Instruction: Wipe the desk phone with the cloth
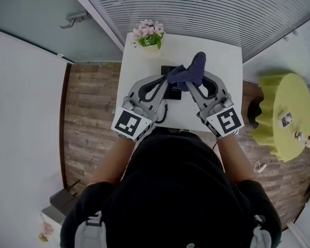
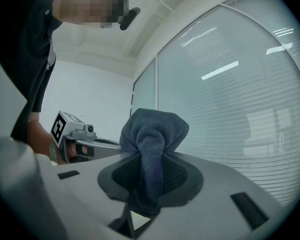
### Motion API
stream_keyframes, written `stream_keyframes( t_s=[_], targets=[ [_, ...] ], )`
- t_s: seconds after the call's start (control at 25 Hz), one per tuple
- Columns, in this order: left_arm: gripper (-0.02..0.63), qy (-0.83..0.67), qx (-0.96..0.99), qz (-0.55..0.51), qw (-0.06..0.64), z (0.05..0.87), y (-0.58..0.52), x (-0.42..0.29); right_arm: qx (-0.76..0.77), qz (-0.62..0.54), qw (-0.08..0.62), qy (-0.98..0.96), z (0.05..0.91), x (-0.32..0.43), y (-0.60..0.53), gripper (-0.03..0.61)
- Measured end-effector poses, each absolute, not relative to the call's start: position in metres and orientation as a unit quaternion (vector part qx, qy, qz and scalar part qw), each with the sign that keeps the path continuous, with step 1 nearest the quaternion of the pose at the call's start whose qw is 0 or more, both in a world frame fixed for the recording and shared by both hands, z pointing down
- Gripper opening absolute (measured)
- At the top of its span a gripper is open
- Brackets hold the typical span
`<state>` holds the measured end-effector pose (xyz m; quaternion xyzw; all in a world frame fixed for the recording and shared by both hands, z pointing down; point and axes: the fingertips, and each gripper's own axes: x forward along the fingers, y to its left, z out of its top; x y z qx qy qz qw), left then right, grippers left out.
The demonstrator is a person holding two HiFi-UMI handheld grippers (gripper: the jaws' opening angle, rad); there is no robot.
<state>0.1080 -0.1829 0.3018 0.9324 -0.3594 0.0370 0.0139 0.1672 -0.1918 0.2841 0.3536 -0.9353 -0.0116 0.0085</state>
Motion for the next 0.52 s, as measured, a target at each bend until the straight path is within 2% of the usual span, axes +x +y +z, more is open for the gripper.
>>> stream_keyframes(
  t_s=[0.52],
  targets=[
    [0.011,-0.359,0.932,0.045,0.013,0.304,-0.1849,0.113,0.357,-0.005,0.009,-0.934,0.2865,0.171,-0.1949,0.095]
  ],
)
